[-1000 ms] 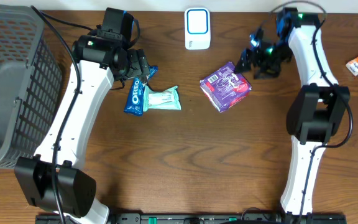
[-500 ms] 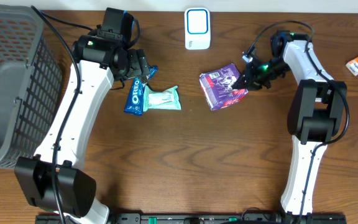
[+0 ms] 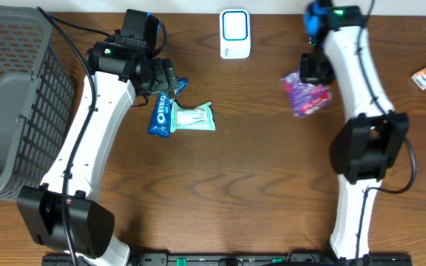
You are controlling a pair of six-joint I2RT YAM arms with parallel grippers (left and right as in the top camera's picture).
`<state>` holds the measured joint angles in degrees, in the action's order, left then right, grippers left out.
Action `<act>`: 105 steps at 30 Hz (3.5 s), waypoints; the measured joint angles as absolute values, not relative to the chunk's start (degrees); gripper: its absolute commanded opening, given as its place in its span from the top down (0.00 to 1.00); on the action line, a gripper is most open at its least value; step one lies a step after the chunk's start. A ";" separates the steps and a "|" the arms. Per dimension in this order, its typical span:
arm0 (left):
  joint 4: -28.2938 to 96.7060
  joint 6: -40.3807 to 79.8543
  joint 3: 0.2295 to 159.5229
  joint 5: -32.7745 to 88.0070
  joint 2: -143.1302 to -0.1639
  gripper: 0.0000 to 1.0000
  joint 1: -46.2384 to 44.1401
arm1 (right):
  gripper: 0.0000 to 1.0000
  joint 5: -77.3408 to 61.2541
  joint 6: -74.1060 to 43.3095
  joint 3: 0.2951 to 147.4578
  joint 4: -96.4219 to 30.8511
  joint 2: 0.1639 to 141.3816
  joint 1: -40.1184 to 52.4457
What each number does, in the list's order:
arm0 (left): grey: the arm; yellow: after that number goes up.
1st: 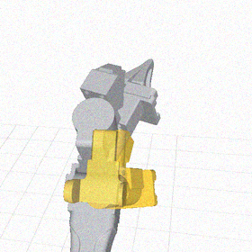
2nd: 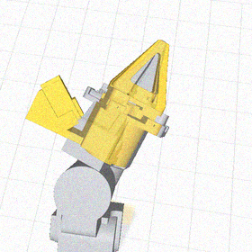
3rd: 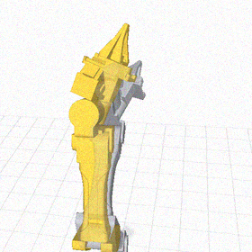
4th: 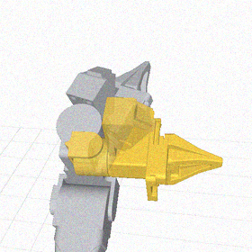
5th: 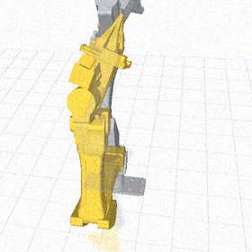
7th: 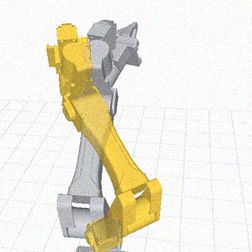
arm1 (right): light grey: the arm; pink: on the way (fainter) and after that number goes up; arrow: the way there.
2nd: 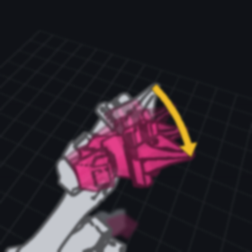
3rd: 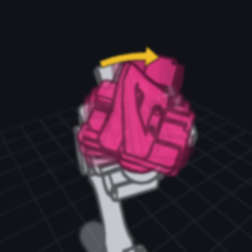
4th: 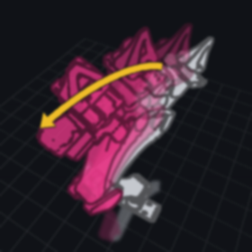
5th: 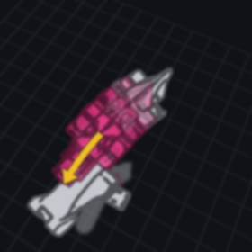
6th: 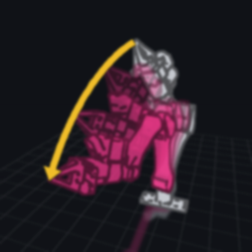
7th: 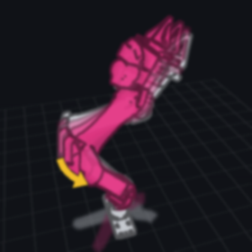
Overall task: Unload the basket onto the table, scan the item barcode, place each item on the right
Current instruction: 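Carry the pink-purple bag up under the scanner, then move the pink-purple bag to the right table edge and set it down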
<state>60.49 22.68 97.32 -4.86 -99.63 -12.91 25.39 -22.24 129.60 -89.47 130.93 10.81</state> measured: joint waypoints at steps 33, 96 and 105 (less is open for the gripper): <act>60.49 22.65 97.32 -4.86 -99.66 0.02 -12.91 | 0.20 15.59 -28.91 133.23 -79.75 130.80 25.43; 60.47 22.65 97.32 -4.86 -99.66 0.02 -12.91 | 0.99 -24.25 -51.16 112.07 -19.16 130.26 14.57; 60.47 22.65 97.32 -4.86 -99.66 0.02 -12.91 | 0.99 -23.49 -47.00 112.46 -25.93 130.26 8.62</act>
<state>60.47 22.65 97.32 -4.86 -99.66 -12.91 -23.49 -47.00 112.46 -25.93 130.26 8.62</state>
